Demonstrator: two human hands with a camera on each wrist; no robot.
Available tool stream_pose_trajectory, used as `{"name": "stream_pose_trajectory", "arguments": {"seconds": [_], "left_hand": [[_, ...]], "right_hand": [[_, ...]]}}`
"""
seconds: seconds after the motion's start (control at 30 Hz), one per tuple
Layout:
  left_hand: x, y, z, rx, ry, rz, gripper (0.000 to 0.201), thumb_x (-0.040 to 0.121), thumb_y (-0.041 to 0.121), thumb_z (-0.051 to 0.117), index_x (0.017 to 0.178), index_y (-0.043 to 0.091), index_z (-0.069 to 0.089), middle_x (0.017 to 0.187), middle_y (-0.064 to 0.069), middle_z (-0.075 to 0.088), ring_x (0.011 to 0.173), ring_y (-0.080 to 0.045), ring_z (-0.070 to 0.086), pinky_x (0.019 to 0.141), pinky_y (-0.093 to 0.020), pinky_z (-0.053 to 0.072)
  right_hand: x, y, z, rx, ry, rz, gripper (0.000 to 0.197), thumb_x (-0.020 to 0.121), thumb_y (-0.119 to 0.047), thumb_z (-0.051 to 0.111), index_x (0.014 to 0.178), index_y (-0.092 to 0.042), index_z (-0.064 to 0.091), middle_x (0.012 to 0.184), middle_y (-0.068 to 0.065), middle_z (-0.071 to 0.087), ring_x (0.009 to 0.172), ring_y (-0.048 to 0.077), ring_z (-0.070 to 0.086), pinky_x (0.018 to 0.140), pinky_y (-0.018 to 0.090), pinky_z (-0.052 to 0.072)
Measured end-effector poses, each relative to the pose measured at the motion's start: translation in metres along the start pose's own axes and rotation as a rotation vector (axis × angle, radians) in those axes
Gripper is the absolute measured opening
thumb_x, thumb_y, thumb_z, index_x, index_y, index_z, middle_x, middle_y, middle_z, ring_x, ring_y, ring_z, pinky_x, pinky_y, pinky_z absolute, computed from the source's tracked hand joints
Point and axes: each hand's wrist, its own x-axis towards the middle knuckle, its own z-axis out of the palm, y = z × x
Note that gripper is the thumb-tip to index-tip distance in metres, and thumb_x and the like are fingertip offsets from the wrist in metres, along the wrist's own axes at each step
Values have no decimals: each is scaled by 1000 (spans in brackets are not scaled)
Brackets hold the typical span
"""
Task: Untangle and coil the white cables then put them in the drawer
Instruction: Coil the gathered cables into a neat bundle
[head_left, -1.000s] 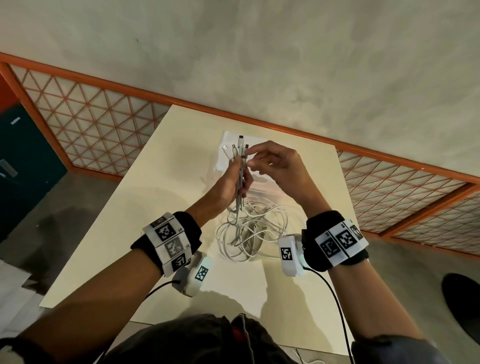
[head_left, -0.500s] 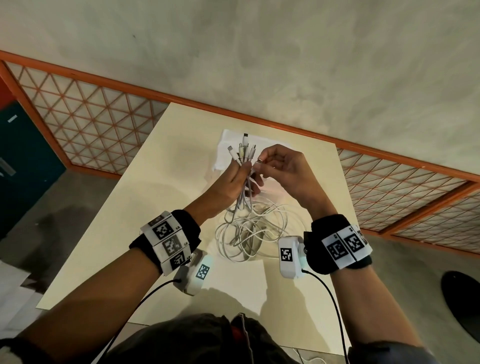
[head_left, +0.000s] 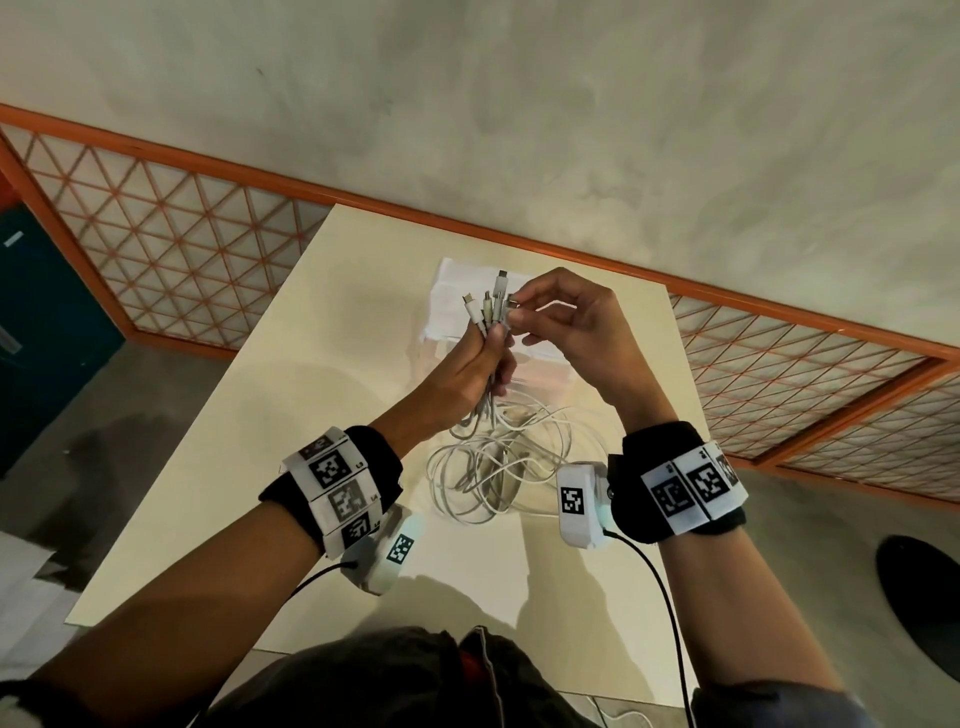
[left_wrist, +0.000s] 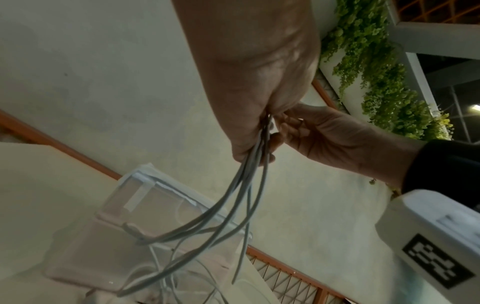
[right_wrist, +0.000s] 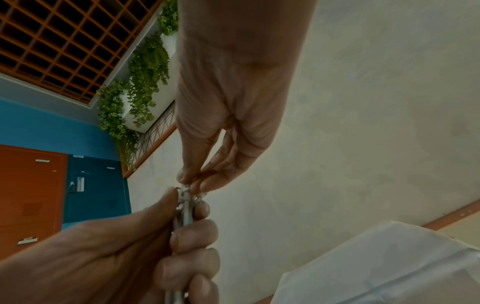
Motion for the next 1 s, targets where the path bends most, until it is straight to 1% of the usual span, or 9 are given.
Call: {"name": "stream_pose_trajectory", "arguments": {"seconds": [0.07, 0.2, 0.27, 0.33, 0.43, 0.53, 0.7, 0.83, 1.0], "left_hand": [[0, 1, 1, 39, -31, 2, 16, 104, 22, 24, 112, 20, 37, 75, -2, 41, 63, -7, 43, 66, -22, 43], [-1, 0, 4, 79, -94, -21, 39, 104, 18, 26, 142, 22, 17, 72, 4, 33, 57, 0, 36, 62, -19, 38], [-2, 2, 4, 57, -54, -54, 33, 103, 22, 28, 136, 19, 30, 67, 7, 35, 55, 0, 37, 62, -24, 37], [-2, 5, 4, 9, -37, -70, 18, 103, 23, 28, 113, 20, 43, 65, 7, 35, 56, -5, 36, 62, -28, 35], [-4, 10, 5, -29, -48, -55, 19, 104, 21, 26, 92, 21, 41, 68, 1, 31, 59, -11, 32, 59, -28, 31], [-4, 9, 6, 27, -2, -27, 18, 104, 21, 27, 98, 13, 42, 66, 0, 34, 55, -9, 34, 55, -25, 33], [-1, 0, 3, 199, 151, 79, 25, 102, 23, 36, 122, 8, 40, 64, 1, 42, 51, -6, 38, 53, -24, 34], [0, 0, 3, 239, 253, 134, 18, 103, 20, 32, 111, 8, 43, 66, 0, 53, 49, -6, 45, 51, -20, 37], [3, 4, 1, 239, 251, 134, 23, 103, 18, 29, 117, 5, 41, 70, 0, 59, 49, -5, 50, 52, -20, 43]], "right_hand": [[0, 0, 1, -4, 12, 12, 12, 80, -2, 72, 87, -9, 65, 78, 8, 63, 66, 14, 66, 65, 22, 53], [1, 0, 1, 24, 7, 39, 6, 82, -2, 69, 85, -2, 65, 85, 19, 65, 63, 13, 66, 64, 23, 56], [2, 3, 0, 24, 42, 25, 9, 86, -8, 66, 92, -2, 64, 88, 17, 64, 67, 16, 66, 64, 24, 55], [3, 7, 0, -4, 101, 9, 18, 89, -13, 64, 105, -6, 62, 92, 15, 63, 72, 16, 66, 66, 26, 55], [2, 13, 3, -9, 84, 21, 22, 92, -6, 58, 114, -6, 61, 89, 10, 65, 75, 14, 66, 72, 26, 56], [3, 13, 4, 36, 89, 41, 21, 90, 1, 57, 109, -1, 63, 75, 4, 68, 71, 12, 67, 73, 27, 57], [5, 8, 4, 41, 147, 1, 24, 83, 1, 66, 106, -4, 60, 70, 3, 67, 71, 16, 66, 69, 25, 54], [8, 3, 4, -117, 108, -22, 27, 81, -3, 70, 104, -8, 58, 72, 4, 68, 68, 17, 67, 70, 28, 52], [9, 4, 7, -113, 68, 2, 21, 81, -1, 70, 98, -10, 62, 78, 5, 69, 72, 17, 69, 68, 27, 55]]}}
